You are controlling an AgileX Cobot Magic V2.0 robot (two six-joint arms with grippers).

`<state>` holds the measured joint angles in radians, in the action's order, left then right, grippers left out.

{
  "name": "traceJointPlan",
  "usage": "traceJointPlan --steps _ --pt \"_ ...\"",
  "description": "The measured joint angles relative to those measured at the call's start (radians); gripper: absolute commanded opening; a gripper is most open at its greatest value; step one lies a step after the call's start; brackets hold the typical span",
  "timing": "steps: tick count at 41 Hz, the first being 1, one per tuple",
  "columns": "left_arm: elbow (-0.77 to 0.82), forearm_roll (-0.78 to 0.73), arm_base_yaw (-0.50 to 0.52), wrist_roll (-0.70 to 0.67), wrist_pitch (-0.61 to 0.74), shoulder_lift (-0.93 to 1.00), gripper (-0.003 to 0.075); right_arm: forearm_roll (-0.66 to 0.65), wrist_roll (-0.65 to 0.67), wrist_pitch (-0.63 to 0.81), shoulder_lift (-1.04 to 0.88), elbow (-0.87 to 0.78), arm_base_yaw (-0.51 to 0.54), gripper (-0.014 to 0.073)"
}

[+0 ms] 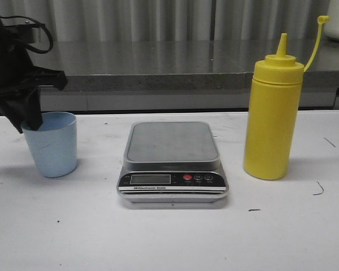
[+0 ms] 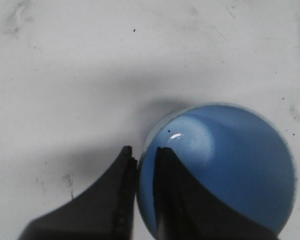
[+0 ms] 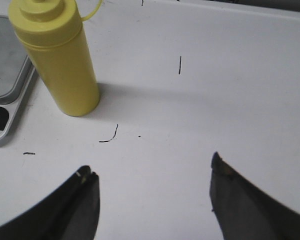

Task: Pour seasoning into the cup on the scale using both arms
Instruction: 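Lower the left gripper over the light blue cup and grasp its rim, then lift the blue cup with the left gripper and lower it onto the scale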

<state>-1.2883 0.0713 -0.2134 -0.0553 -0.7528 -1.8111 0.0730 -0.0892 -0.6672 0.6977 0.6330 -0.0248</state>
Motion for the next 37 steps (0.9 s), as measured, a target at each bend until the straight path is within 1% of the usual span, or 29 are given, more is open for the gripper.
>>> traceJointPlan --steps 5,9,13,21,30,37 --pt "-0.006 0.002 0.000 0.000 -0.007 0.000 -0.0020 0.000 0.000 0.000 0.000 0.000 0.000 0.0497" --pt "-0.044 0.004 -0.006 0.000 -0.028 0.000 -0.0020 0.000 0.000 0.000 0.000 0.000 0.000 0.0497" --pt "-0.108 0.004 -0.036 0.000 -0.058 0.018 -0.0020 0.000 0.000 0.000 0.000 0.000 0.000 0.0497" --pt "-0.249 0.004 -0.146 0.000 -0.105 0.043 -0.0020 0.000 0.000 0.000 0.000 0.000 0.000 0.0497" --pt "-0.320 0.011 -0.281 0.000 -0.079 0.040 -0.0020 0.000 0.000 0.000 0.000 0.000 0.000 0.0497" --pt "-0.388 0.011 -0.331 0.000 -0.085 -0.009 -0.0020 0.000 0.000 0.000 0.000 0.000 0.000 0.0497"
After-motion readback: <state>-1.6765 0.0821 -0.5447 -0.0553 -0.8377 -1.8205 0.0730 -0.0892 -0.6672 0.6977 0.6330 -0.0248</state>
